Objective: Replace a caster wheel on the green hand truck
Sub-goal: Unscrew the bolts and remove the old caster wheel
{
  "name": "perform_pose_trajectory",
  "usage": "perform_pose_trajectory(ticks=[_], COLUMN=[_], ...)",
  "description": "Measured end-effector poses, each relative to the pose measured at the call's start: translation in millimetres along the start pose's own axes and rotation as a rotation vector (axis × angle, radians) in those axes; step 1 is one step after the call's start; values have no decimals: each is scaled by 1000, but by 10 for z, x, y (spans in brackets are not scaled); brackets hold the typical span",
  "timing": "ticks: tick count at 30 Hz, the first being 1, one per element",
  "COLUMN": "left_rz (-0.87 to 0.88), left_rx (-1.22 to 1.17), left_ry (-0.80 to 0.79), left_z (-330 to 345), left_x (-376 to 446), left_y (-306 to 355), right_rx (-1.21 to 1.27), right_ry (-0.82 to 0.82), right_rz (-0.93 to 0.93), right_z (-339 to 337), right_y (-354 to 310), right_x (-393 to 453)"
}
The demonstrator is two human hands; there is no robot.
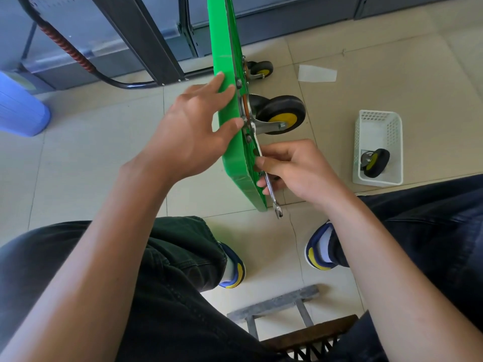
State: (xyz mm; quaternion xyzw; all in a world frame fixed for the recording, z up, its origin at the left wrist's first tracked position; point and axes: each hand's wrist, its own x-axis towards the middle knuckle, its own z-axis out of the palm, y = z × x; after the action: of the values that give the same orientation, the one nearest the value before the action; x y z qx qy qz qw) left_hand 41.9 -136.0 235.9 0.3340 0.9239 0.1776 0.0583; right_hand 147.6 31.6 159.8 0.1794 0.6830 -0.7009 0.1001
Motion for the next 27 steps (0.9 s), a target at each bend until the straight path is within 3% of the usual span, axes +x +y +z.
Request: perform_pose_trajectory(ticks=[16,27], left_rz=[2,0], left_rx=[4,-1], left_ry=[7,3], left_z=[5,-8], left_x=[2,-4], left_y=[10,26], right_rx=[157,11], right_ry=[-46,-5], right_rz=[47,-13], right_z=[43,16], right_y=[-311,-76], right_x=[-44,97])
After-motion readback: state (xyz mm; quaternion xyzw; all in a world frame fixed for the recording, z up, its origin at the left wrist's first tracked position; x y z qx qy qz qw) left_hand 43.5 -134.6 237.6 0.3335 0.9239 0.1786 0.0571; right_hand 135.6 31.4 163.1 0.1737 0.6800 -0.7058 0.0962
